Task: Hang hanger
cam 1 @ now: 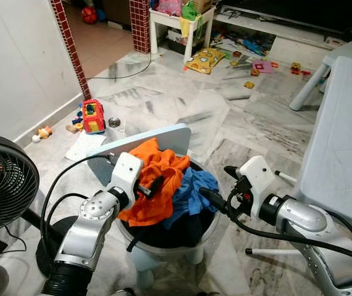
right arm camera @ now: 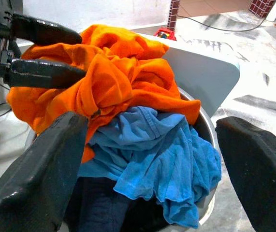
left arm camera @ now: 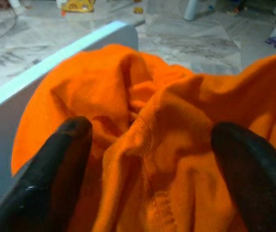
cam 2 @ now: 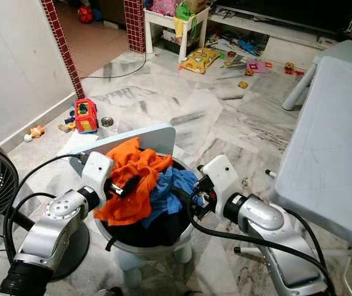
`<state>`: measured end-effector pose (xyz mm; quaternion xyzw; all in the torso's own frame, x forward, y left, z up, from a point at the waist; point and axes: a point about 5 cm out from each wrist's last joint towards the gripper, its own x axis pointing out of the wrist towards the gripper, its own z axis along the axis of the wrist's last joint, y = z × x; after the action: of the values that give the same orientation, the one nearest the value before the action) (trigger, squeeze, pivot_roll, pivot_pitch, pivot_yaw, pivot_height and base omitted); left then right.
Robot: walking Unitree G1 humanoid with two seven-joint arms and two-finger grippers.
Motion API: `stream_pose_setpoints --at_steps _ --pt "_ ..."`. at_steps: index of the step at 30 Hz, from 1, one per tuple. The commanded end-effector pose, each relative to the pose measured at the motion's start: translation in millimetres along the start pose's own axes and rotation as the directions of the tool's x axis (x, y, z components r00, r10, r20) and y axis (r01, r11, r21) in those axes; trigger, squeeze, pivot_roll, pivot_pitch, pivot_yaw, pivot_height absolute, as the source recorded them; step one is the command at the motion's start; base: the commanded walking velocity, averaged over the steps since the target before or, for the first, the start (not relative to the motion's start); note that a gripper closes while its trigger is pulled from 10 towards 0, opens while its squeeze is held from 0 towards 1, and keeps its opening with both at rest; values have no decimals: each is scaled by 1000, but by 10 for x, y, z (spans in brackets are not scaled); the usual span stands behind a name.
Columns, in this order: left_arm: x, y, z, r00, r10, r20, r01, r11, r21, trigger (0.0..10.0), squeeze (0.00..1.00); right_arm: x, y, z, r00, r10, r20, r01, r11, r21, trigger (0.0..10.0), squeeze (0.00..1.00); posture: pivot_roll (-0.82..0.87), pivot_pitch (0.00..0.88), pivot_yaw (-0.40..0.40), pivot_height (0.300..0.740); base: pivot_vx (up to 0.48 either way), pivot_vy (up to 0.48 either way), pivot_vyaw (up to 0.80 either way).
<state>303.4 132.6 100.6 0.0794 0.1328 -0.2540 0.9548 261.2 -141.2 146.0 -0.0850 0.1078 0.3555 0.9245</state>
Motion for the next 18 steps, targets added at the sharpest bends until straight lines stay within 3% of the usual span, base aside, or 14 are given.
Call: stream_pose_setpoints --at_steps 1,10,18 --pt "21 -26 -17 999 -23 -22 23 1000 -4 0 0 -2 32 32 1000 12 12 -12 1000 -19 10000 0 -113 135 -17 740 0 0 0" --pt "51 51 -69 999 1 -38 -1 1000 19 0 0 -17 37 22 1000 6 8 -6 1000 -25 10000 0 -122 137 -10 740 0 0 0" --pt "-97 -10 -252 997 -7 -75 8 1000 20 0 0 -29 36 9 1000 3 2 -3 1000 -29 10000 0 -120 141 -12 740 0 0 0"
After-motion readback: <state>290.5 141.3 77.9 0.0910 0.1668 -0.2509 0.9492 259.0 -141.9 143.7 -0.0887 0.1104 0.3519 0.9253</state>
